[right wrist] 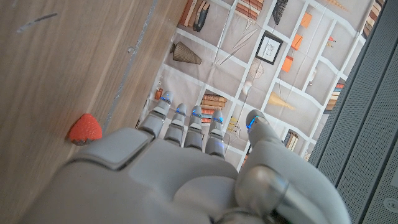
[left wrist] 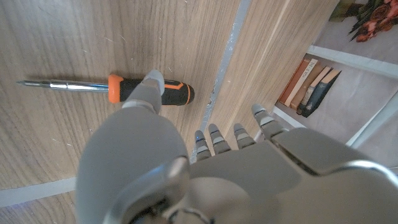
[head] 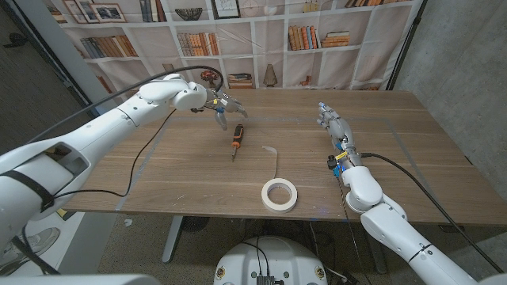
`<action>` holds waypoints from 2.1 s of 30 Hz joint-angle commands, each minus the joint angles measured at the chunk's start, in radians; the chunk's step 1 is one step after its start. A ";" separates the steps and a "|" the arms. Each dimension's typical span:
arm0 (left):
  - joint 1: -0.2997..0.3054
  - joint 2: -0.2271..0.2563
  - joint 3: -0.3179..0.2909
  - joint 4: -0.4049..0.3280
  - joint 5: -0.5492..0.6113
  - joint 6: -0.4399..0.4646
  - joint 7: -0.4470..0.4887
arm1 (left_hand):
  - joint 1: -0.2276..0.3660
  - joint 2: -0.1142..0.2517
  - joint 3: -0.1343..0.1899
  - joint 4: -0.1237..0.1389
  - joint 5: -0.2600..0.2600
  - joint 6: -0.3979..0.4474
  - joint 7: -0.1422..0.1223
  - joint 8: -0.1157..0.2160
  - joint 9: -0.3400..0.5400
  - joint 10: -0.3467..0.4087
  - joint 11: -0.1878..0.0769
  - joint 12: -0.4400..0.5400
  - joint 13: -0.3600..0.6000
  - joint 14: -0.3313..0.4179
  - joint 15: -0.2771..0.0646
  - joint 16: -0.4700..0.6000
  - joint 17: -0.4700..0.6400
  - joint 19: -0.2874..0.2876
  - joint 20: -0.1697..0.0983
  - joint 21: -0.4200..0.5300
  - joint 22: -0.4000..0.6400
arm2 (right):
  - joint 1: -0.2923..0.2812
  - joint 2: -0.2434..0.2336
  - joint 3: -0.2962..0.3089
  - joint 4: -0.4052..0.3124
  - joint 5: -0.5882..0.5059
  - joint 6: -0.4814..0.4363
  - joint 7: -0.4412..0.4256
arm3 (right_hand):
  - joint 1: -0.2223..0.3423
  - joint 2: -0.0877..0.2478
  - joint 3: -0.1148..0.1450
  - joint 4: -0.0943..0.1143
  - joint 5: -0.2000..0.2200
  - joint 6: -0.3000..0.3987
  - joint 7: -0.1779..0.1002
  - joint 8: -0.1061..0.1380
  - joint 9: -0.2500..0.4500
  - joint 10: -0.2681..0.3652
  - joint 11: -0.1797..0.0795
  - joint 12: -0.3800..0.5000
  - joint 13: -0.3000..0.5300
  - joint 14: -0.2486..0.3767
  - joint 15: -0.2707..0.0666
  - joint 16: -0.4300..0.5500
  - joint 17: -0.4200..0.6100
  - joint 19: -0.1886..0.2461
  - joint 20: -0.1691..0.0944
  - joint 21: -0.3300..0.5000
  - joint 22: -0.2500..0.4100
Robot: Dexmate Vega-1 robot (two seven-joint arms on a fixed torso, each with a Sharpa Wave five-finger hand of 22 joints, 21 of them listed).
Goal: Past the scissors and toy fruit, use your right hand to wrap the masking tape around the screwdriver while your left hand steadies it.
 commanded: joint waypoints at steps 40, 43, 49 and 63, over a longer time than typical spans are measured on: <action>0.037 -0.023 0.065 0.161 0.018 -0.129 0.229 | 0.110 0.057 -0.077 0.016 0.001 0.125 -0.018 0.110 0.002 0.102 0.013 0.038 0.022 0.168 -0.082 0.015 0.010 0.140 0.003 0.035 0.011 | -0.022 -0.004 0.006 -0.019 -0.013 -0.027 0.000 | -0.020 -0.002 -0.012 0.007 -0.001 0.018 0.001 0.002 0.003 0.033 0.015 0.010 0.006 0.017 0.006 0.010 0.008 0.002 0.004 -0.002 0.006; 0.048 -0.022 0.063 0.164 0.020 -0.118 0.250 | 0.121 0.077 -0.078 0.017 -0.001 0.141 -0.017 0.121 0.001 0.130 0.009 0.049 0.025 0.197 -0.089 0.021 0.011 0.151 0.000 0.039 0.013 | -0.024 -0.009 0.008 -0.028 -0.015 -0.038 0.000 | -0.021 -0.002 -0.013 0.007 -0.001 0.019 0.001 0.001 0.003 0.037 0.019 0.011 0.006 0.017 0.006 0.010 0.008 0.003 0.005 -0.002 0.006; 0.057 -0.029 0.061 0.172 0.013 -0.081 0.225 | 0.120 0.116 -0.136 0.031 -0.012 0.141 0.014 0.135 -0.020 0.258 0.013 0.100 0.045 0.412 -0.160 0.065 0.018 0.282 -0.054 0.101 0.027 | -0.021 -0.015 0.007 -0.040 -0.027 -0.058 -0.004 | -0.023 -0.003 -0.015 0.008 -0.001 0.020 0.001 0.001 0.003 0.037 0.020 0.011 0.006 0.020 0.007 0.011 0.008 0.002 0.006 -0.003 0.006; 0.059 -0.021 0.096 0.122 0.097 -0.025 0.180 | 0.046 0.114 -0.200 0.053 -0.010 0.285 -0.017 0.124 -0.071 0.291 0.057 0.109 0.040 0.494 -0.129 0.040 0.028 0.291 -0.028 0.149 0.048 | -0.017 -0.019 0.007 -0.039 -0.024 -0.077 0.003 | -0.026 -0.002 -0.017 0.009 0.001 0.023 0.002 0.000 0.004 0.049 0.022 0.013 0.006 0.041 0.009 0.020 0.009 0.012 0.010 0.001 0.006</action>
